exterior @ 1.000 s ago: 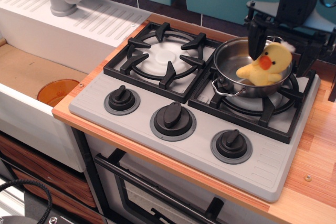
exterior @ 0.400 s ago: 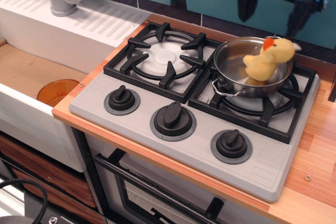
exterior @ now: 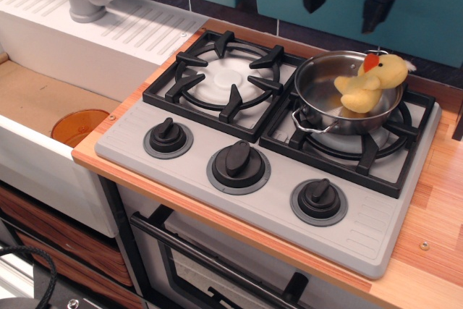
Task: Put stuffedduck in pot or pan an put pot or pan on stove
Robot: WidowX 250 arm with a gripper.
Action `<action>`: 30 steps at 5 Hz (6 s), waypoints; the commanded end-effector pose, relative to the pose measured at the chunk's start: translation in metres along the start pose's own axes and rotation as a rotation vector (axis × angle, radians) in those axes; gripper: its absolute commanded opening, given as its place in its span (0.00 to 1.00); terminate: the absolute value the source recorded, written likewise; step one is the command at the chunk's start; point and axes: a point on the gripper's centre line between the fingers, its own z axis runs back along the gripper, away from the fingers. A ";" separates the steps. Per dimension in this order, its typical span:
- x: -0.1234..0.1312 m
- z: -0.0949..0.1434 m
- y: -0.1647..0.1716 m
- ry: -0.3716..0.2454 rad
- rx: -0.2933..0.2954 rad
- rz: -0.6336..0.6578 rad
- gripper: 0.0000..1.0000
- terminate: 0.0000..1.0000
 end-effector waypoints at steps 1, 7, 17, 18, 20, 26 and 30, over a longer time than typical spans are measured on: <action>-0.008 -0.010 0.011 -0.089 -0.002 0.018 1.00 0.00; -0.027 -0.072 -0.018 -0.208 0.000 0.085 0.00 0.00; -0.010 0.001 0.063 -0.046 -0.005 -0.023 0.00 0.00; -0.010 -0.013 0.087 -0.066 -0.013 -0.035 0.00 0.00; -0.021 -0.036 0.127 -0.101 -0.017 -0.043 0.00 0.00; -0.027 -0.035 0.137 -0.098 -0.011 -0.049 1.00 0.00; -0.022 0.009 0.099 -0.062 0.004 -0.040 1.00 0.00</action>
